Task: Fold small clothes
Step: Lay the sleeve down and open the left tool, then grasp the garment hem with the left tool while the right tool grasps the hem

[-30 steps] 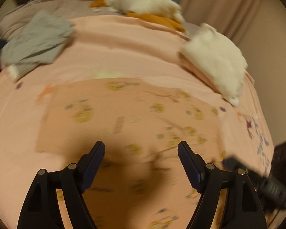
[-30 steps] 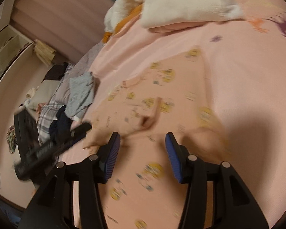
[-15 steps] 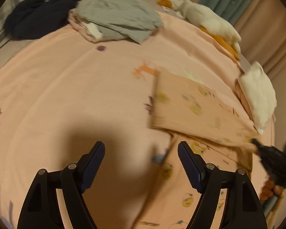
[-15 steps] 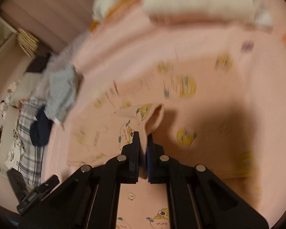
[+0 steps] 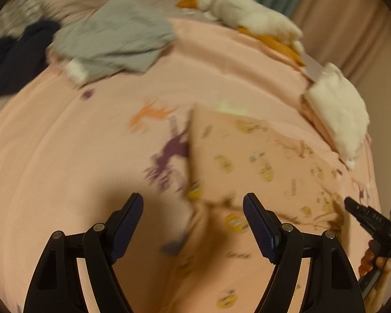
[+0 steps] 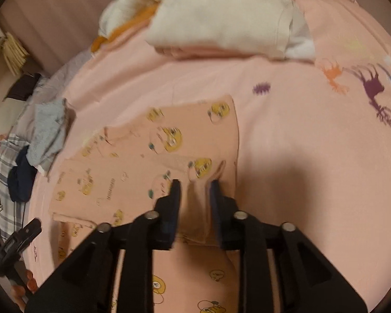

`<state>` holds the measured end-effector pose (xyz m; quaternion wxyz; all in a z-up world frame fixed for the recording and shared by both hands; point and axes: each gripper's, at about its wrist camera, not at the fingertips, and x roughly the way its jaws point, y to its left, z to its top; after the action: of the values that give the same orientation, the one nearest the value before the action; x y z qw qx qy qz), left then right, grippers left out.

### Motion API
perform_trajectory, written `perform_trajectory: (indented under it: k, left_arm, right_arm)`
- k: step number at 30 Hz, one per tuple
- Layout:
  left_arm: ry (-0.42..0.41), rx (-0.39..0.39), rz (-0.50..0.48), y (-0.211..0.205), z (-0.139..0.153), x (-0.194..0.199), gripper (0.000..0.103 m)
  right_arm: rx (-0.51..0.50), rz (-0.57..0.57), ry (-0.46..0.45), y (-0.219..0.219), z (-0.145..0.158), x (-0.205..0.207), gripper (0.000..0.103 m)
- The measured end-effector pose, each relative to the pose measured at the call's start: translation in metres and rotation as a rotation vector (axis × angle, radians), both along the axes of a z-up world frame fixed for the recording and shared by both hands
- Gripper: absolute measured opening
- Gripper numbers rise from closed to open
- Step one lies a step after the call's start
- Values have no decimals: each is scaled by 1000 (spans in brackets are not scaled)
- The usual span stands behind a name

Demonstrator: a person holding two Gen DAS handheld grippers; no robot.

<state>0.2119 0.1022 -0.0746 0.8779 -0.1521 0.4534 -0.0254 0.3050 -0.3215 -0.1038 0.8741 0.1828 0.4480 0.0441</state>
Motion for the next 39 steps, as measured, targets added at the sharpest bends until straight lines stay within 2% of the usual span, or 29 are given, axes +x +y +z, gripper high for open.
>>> perform_trajectory:
  k: [2, 4, 6, 8, 10, 14, 19, 21, 23, 25, 29, 33, 37, 39]
  left_arm:
    - [-32, 7, -47, -13, 6, 9, 78]
    - [-43, -5, -98, -25, 5, 18, 78]
    - [-34, -13, -129, -32, -1, 27, 70]
    - [-3, -2, -151, -40, -13, 36, 51]
    - [36, 20, -157, -44, -28, 42, 42]
    - [74, 42, -150, -40, -51, 44, 41]
    - [60, 74, -168, -44, -47, 36, 41]
    - [52, 16, -173, -37, -37, 26, 43]
    - [52, -20, -172, -24, -29, 12, 58]
    - [41, -36, -153, -12, -25, -2, 63]
    - [66, -108, -112, 21, -33, -34, 63]
    - [122, -160, -100, 35, -52, -48, 63]
    - [112, -278, -120, 38, -55, -53, 63]
    - [113, -336, -162, 33, -56, -56, 63]
  right_arm:
    - [0, 30, -42, 3, 7, -3, 28]
    - [8, 75, -36, 14, 7, 0, 25]
    - [-18, 111, 0, 21, -4, 1, 21]
    - [-54, 128, 29, 30, -15, 0, 19]
    - [-71, 130, 59, 29, -25, -1, 19]
    - [-67, 130, 79, 23, -39, -2, 16]
    - [-51, 125, 89, 23, -34, -6, 20]
    - [-5, 123, 69, 19, -24, -17, 27]
    - [31, 120, 40, 10, -13, -35, 35]
    - [61, 111, 32, 0, -8, -52, 39]
    - [123, 83, 60, -26, -13, -88, 47]
    - [154, 45, 120, -41, -34, -115, 47]
    - [320, 75, 130, -41, -53, -126, 47]
    - [377, 100, 137, -35, -58, -128, 47]
